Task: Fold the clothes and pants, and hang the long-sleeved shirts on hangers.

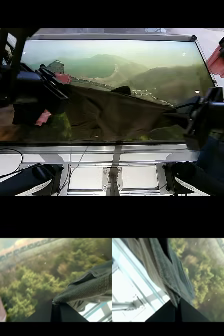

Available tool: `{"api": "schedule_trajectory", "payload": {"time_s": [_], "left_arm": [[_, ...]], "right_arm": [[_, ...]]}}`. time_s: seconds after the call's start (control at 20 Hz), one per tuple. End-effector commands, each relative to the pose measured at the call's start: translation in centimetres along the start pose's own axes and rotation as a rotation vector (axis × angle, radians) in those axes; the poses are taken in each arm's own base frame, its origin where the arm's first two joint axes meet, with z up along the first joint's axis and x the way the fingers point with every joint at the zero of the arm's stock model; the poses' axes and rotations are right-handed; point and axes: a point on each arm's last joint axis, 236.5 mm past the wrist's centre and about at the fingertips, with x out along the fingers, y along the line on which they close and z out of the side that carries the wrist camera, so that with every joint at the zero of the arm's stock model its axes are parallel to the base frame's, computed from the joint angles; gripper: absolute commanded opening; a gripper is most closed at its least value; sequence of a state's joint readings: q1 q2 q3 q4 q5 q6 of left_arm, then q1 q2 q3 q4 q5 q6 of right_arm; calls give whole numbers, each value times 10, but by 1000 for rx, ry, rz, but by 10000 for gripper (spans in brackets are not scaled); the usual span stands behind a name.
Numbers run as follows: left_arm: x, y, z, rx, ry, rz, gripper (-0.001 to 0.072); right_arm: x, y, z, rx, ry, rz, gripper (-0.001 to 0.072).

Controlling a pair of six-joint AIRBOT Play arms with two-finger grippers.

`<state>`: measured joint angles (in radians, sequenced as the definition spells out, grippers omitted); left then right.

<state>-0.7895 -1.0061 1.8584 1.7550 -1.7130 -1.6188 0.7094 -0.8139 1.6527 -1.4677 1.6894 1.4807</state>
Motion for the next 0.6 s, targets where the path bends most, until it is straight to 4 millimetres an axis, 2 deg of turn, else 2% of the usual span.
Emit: {"api": "schedule_trajectory", "payload": {"time_s": [0.0, 0.15, 0.25, 0.35, 0.4, 0.55], "left_arm": [[4, 41, -21, -121, 101, 162, 60], [9, 47, -24, -112, 130, 176, 60], [5, 47, -24, -102, 122, 173, 60], [-2, 47, -24, -107, 99, 164, 59], [-7, 40, -23, -119, 77, 128, 60], [-29, -15, -23, -87, 23, -120, 60]], "right_arm": [[32, -13, -7, -33, 138, -29, 20], [64, -33, 6, -41, 163, -89, 20], [66, -41, 17, -59, 124, -119, 20], [48, -38, 20, -58, 113, -117, 20], [34, -33, 19, -57, 110, -100, 20], [-7, -3, 16, -57, 71, 1, 20]]}}
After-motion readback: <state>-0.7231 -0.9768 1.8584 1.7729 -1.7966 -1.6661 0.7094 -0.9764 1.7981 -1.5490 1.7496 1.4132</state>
